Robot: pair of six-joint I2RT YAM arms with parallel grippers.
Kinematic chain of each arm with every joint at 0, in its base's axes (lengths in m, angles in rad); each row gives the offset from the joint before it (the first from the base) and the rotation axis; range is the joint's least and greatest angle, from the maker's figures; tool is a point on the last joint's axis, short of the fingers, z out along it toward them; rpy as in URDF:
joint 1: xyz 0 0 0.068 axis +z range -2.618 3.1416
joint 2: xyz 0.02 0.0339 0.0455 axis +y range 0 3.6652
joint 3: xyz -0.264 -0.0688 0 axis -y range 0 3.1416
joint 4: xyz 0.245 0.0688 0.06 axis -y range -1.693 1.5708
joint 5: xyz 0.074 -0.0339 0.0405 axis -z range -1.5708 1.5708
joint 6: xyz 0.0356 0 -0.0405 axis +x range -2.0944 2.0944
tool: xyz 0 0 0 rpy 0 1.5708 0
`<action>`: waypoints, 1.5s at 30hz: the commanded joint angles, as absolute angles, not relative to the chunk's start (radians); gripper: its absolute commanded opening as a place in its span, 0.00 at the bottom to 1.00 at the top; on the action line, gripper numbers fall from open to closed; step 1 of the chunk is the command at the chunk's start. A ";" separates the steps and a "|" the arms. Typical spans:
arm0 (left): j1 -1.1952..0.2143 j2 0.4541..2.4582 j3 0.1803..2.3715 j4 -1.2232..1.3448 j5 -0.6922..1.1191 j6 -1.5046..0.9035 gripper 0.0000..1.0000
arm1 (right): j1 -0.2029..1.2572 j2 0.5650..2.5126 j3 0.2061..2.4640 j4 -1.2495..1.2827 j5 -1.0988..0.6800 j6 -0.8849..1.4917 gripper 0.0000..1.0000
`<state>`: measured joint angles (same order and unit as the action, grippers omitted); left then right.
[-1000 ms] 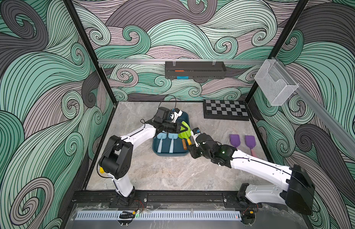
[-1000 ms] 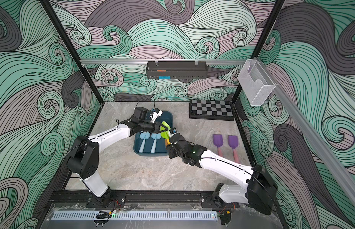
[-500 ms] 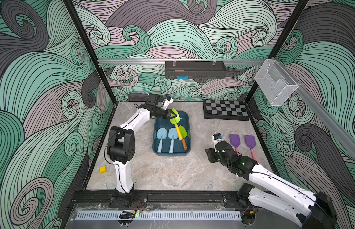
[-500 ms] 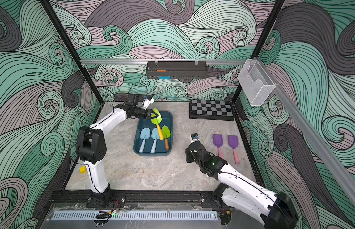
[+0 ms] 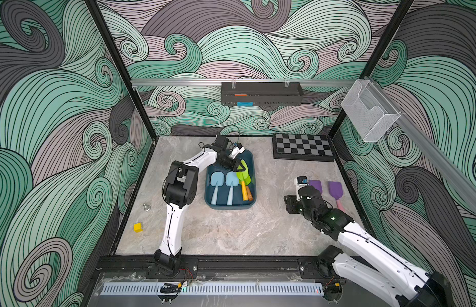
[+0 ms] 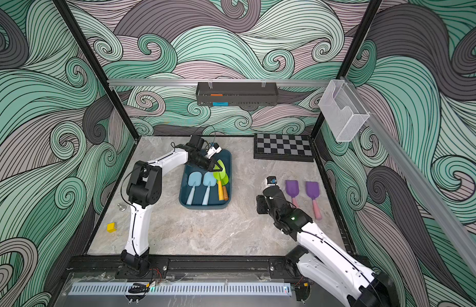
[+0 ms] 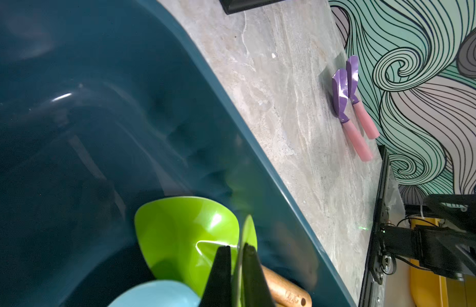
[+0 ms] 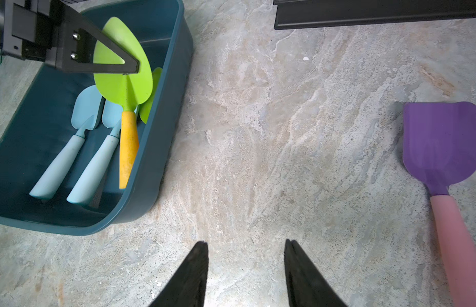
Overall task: Put the shovel into the storage box
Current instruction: Place the shovel in the storage box, then pick up the shovel from the center of the board.
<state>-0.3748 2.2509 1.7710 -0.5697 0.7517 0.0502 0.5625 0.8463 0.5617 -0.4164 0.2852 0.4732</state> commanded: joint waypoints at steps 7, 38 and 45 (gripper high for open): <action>-0.397 2.300 1.821 -0.619 0.729 0.055 0.33 | 0.464 0.859 0.570 -0.428 0.241 0.460 0.51; -0.385 2.061 1.713 -0.671 0.487 0.063 0.49 | -0.149 1.282 0.669 -0.404 0.224 0.394 0.54; -0.382 1.989 1.647 -0.641 0.490 0.059 0.49 | -0.157 1.414 0.718 -0.439 0.196 0.363 0.57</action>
